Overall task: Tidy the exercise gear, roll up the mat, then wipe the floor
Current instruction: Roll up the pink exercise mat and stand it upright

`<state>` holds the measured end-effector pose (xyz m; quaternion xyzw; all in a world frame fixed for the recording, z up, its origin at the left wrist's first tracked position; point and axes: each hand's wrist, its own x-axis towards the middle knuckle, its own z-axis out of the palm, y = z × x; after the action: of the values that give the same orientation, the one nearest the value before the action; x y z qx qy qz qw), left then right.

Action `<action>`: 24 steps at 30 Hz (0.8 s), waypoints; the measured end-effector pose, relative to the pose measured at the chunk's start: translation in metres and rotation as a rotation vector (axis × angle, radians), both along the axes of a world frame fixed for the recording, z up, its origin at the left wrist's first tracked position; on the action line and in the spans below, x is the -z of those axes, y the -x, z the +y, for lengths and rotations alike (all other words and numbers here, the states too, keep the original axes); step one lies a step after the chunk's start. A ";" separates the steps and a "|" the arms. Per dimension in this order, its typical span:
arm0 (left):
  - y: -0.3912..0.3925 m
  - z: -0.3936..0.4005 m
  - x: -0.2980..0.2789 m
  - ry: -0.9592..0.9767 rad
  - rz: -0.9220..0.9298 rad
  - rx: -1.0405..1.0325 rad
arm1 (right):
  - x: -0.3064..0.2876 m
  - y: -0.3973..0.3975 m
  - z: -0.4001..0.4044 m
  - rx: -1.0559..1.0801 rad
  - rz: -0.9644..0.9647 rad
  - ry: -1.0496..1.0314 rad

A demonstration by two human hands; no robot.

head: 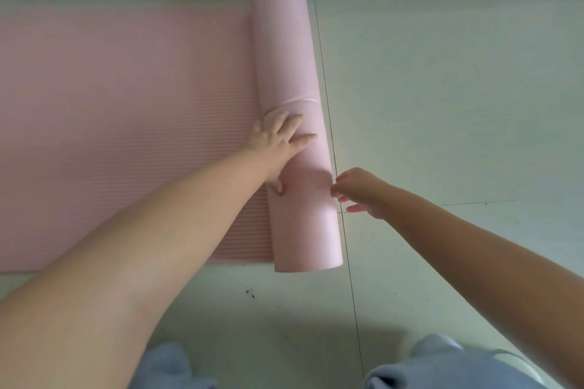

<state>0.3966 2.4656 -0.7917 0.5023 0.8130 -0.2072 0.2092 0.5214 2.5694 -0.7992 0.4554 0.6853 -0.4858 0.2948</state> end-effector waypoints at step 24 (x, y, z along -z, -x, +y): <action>0.030 -0.084 0.033 -0.654 -0.994 -0.816 | -0.014 0.038 -0.101 0.157 0.057 -0.352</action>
<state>0.3667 2.3815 -0.8246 0.2304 0.7648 0.3947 0.4541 0.4836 2.4688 -0.7853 0.5382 0.7300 -0.3929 0.1523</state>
